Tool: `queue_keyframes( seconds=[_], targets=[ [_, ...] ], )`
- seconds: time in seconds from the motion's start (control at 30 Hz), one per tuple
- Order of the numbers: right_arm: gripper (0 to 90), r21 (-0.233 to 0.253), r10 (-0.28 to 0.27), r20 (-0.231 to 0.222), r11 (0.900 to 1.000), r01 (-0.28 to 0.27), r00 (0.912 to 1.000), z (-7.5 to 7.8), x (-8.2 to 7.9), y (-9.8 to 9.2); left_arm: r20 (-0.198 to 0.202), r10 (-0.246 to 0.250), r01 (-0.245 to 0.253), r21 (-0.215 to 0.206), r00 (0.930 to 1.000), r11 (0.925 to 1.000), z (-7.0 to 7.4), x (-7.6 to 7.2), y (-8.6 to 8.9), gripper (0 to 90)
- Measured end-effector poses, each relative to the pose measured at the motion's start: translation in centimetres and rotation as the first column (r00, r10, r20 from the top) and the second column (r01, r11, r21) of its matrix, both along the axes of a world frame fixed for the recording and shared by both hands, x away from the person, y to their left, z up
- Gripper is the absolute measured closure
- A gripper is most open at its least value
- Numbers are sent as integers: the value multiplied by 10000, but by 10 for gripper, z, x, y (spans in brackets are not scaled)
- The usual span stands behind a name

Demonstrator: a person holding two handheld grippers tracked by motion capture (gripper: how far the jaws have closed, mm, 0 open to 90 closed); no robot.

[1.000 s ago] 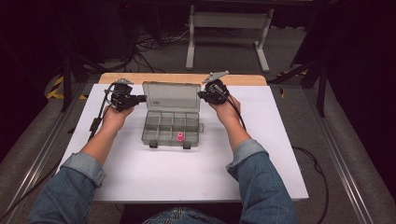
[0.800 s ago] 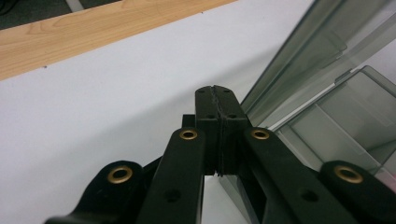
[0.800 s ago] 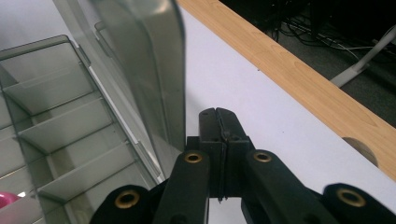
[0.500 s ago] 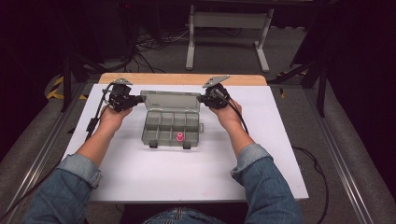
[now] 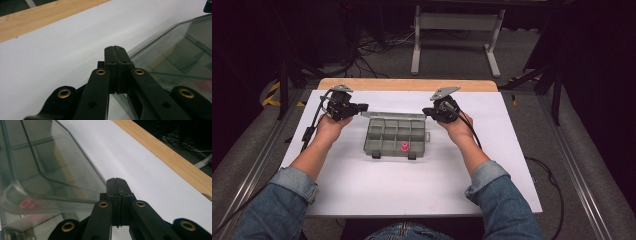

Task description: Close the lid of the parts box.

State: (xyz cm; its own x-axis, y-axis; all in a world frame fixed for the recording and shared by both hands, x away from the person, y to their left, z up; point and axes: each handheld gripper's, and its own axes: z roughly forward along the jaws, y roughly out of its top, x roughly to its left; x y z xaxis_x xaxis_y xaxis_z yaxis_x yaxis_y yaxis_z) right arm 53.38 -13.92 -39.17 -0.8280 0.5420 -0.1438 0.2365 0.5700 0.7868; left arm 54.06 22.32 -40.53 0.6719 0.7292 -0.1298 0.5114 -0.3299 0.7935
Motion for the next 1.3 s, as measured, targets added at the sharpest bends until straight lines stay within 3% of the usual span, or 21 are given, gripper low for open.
queue_keyframes(
  seconds=[0.2, 0.37, 0.67, 0.73, 1.0, 1.1, 1.3],
  targets=[
    [898, -33, 135, -193, 9999, -136, 9997, -1, -9, -3, -39, -244, 245, 131, 9997, 9996, -2, -4, 1, 893],
    [897, 15, 297, -281, 9996, -296, 9992, 1, -16, -5, -329, -410, 414, 130, 9986, 9991, 1, -11, 2, 893],
    [884, 3, 695, -717, 9976, -697, 9950, 2, -27, -2, -557, -1097, 1104, 84, 9924, 9939, 10, -22, 5, 857],
    [867, -60, 731, -856, 9973, -739, 9936, 2, -29, -1, -726, -1448, 1470, 268, 9868, 9888, 12, -25, 5, 857],
    [896, -490, 1079, -924, 9924, -1128, 9898, 3, -38, 6, -672, -1857, 1917, 963, 9803, 9767, 14, -40, -3, 884],
    [900, -608, 1205, -1087, 9900, -1276, 9867, 3, -41, 9, -791, -2022, 2098, 1035, 9761, 9723, 15, -44, -5, 888],
    [900, -894, 1410, -1406, 9840, -1544, 9800, -2, -45, 12, -943, -2434, 2551, 1432, 9653, 9562, 15, -49, -10, 893]
  ],
)
